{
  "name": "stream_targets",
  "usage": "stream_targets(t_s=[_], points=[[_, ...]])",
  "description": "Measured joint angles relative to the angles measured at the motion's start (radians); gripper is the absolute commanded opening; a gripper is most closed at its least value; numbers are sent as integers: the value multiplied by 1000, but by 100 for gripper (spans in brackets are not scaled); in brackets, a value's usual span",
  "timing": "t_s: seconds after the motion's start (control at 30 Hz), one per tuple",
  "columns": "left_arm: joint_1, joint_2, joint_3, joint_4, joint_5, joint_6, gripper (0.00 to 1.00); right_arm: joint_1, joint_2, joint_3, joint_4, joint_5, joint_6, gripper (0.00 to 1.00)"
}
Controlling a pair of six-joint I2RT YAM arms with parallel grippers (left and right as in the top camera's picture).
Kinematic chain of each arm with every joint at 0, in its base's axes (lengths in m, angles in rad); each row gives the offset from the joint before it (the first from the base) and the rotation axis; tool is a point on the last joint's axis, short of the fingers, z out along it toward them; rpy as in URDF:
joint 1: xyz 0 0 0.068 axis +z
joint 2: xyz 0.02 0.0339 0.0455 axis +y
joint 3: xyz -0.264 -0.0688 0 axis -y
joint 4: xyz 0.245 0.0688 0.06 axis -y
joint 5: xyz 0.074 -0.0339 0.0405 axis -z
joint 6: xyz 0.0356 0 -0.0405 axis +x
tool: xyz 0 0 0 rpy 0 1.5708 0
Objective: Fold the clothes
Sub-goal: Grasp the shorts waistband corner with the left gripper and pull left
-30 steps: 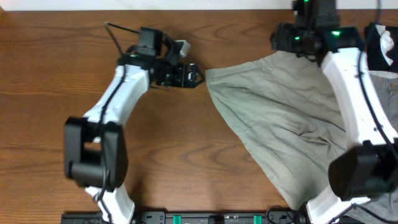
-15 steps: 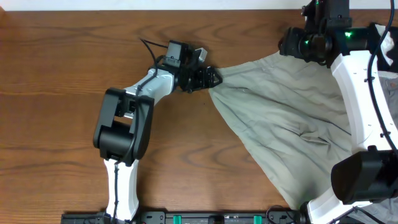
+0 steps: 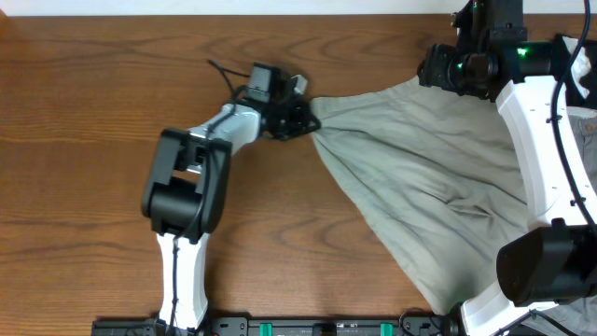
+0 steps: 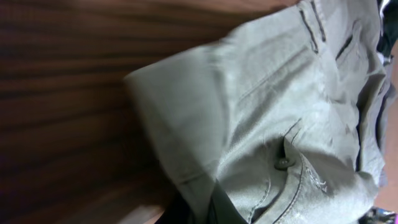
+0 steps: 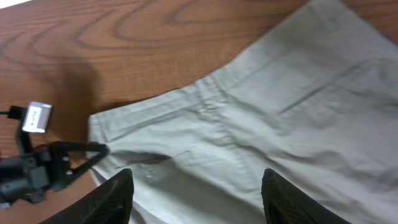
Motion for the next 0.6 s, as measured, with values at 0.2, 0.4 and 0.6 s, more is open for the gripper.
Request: stream_targets(t_s=[0.2, 0.4, 0.6], points=[[188, -104, -1, -230, -69, 77, 6, 0, 0, 0, -2, 11, 0, 64], [376, -202, 3, -466, -235, 206, 6, 0, 0, 0, 4, 18, 0, 66], [484, -200, 2, -580, -412, 261, 6, 1, 44, 0, 8, 18, -20, 68]])
